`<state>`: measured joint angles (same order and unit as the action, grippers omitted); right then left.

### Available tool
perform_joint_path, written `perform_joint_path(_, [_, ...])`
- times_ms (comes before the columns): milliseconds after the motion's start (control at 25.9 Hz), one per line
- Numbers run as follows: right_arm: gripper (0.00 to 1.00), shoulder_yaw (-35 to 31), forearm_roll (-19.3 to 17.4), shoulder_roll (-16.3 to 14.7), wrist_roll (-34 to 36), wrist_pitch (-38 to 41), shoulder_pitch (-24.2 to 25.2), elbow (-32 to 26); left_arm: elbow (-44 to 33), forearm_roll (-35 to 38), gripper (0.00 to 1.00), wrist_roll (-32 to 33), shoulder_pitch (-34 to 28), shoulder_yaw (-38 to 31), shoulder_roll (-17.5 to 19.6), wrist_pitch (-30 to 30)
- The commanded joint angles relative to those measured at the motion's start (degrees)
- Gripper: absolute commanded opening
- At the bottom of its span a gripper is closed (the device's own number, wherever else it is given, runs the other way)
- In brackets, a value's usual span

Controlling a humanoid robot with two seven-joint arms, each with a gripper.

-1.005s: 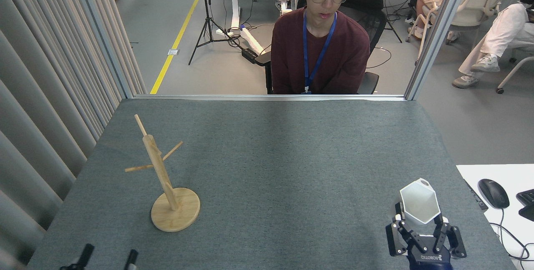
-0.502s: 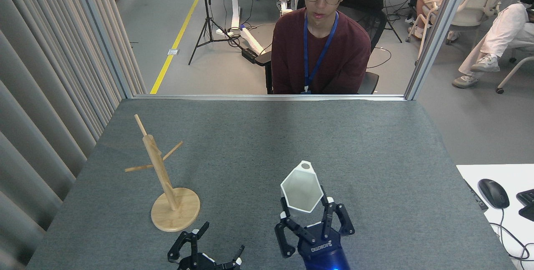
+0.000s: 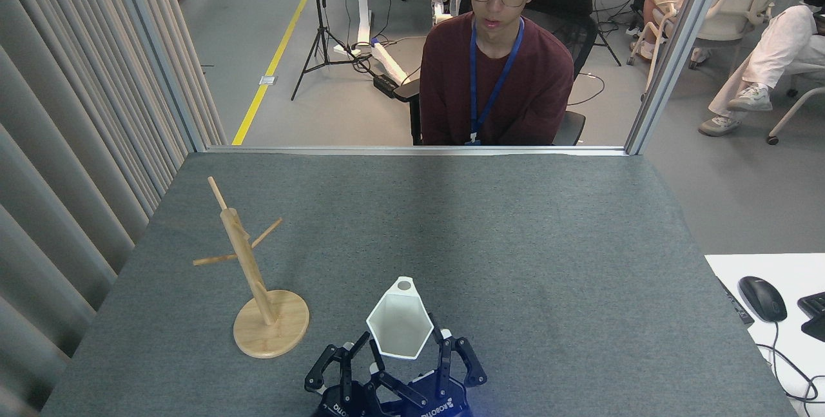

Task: Hang cup on storage rack
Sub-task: 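Carry the white cup with the right gripper toward the left gripper, then grasp the white cup with the left gripper and release the right gripper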

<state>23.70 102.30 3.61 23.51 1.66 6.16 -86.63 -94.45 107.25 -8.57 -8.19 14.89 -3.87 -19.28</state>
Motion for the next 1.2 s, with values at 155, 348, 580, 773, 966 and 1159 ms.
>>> perform_joint_path(155, [0.49, 3.28, 1.50, 0.09, 0.84, -0.78, 1.40, 0.50, 0.14, -0.02, 1.00, 0.05, 0.45, 0.32, -0.18, 0.12])
perform_joint_path(348, [0.49, 4.86, 2.91, -0.18, 1.63, -0.96, 2.28, 0.41, 0.14, -0.02, 1.00, -0.13, 0.45, 0.23, -0.18, 0.21])
perform_joint_path(580, [0.49, 4.95, 3.00, -0.35, 1.72, -1.13, 2.54, 0.14, -0.12, -0.11, 0.94, -0.65, 0.54, 0.23, -0.18, 0.65])
perform_joint_path(773, [0.49, 6.00, 3.08, -0.79, 2.95, -1.13, 4.21, -0.30, -0.12, -0.11, 0.68, -0.39, 0.54, 0.05, -0.18, 0.65])
perform_joint_path(966, [0.49, 6.09, 3.08, -0.97, 3.21, -1.13, 4.56, -0.56, -0.83, -0.11, 0.41, -0.65, 0.63, 0.05, -0.09, 0.39])
perform_joint_path(1159, [0.51, 6.09, 3.08, -0.97, 3.21, -1.13, 4.65, -0.91, -0.83, -0.11, 0.40, -0.74, 0.81, -0.04, 0.00, 0.39])
